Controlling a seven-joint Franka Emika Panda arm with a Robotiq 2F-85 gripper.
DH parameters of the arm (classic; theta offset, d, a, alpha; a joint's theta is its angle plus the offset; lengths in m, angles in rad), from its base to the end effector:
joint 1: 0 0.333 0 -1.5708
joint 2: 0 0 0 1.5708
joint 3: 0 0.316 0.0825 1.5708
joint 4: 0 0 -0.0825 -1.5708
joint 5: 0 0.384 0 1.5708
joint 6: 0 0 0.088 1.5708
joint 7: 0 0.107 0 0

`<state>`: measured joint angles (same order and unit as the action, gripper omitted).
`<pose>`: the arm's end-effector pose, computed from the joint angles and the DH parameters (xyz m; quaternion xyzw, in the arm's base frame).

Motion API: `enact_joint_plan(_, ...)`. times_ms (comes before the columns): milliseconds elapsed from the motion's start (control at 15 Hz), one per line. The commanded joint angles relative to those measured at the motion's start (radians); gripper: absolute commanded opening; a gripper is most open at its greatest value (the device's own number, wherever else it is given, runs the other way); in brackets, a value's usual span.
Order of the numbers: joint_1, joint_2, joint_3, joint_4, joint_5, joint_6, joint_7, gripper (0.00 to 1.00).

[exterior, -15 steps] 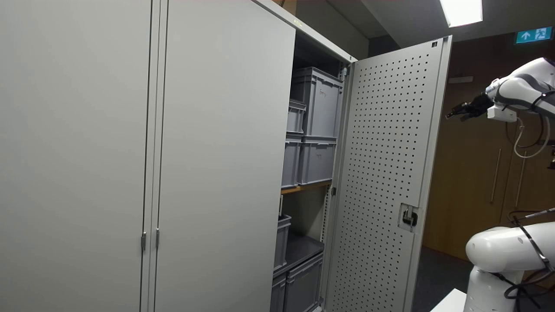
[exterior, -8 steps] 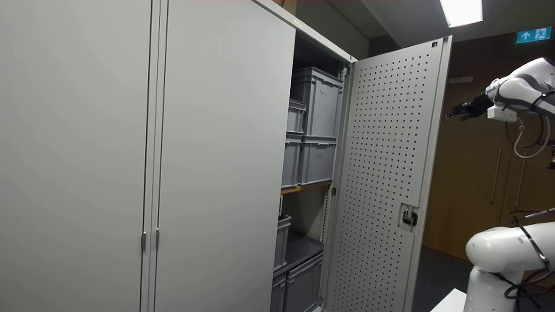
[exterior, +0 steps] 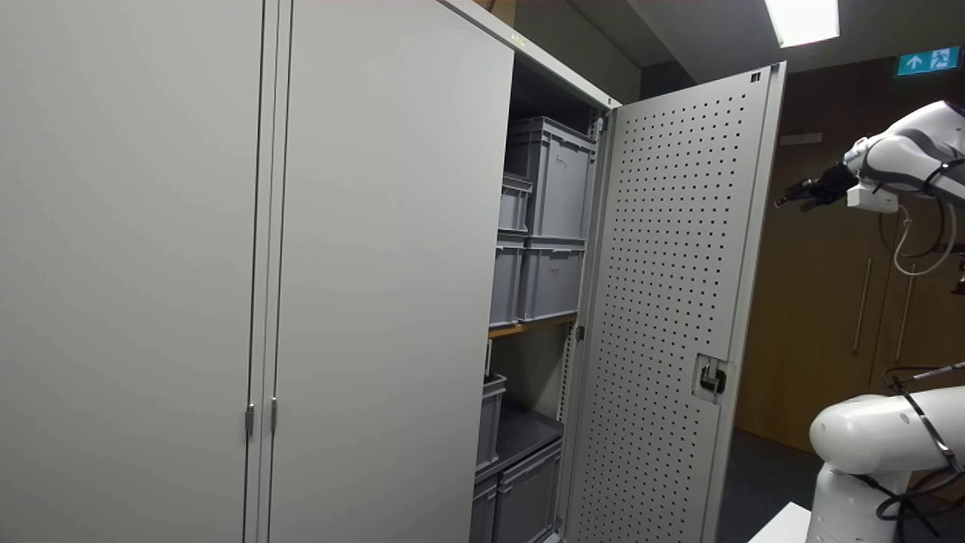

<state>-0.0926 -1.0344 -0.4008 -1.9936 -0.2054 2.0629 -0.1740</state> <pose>0.1254 -0.2419 0.8428 0.8537 -0.1468 0.4941 0.0747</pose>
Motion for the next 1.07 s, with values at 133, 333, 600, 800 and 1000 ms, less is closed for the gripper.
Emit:
enact_joint_plan(133, 0.002, 0.023, -0.058, 0.000, 0.011, 0.037, -0.061, 1.00)
enact_joint_plan(333, 0.011, 0.045, -0.098, 0.014, 0.013, 0.047, -0.099, 1.00)
enact_joint_plan(600, 0.024, 0.080, -0.122, 0.022, 0.023, 0.098, -0.124, 1.00)
enact_joint_plan(800, 0.042, 0.106, -0.131, 0.028, 0.042, 0.161, -0.120, 1.00)
enact_joint_plan(1000, 0.055, 0.123, -0.136, 0.029, 0.066, 0.200, -0.131, 1.00)
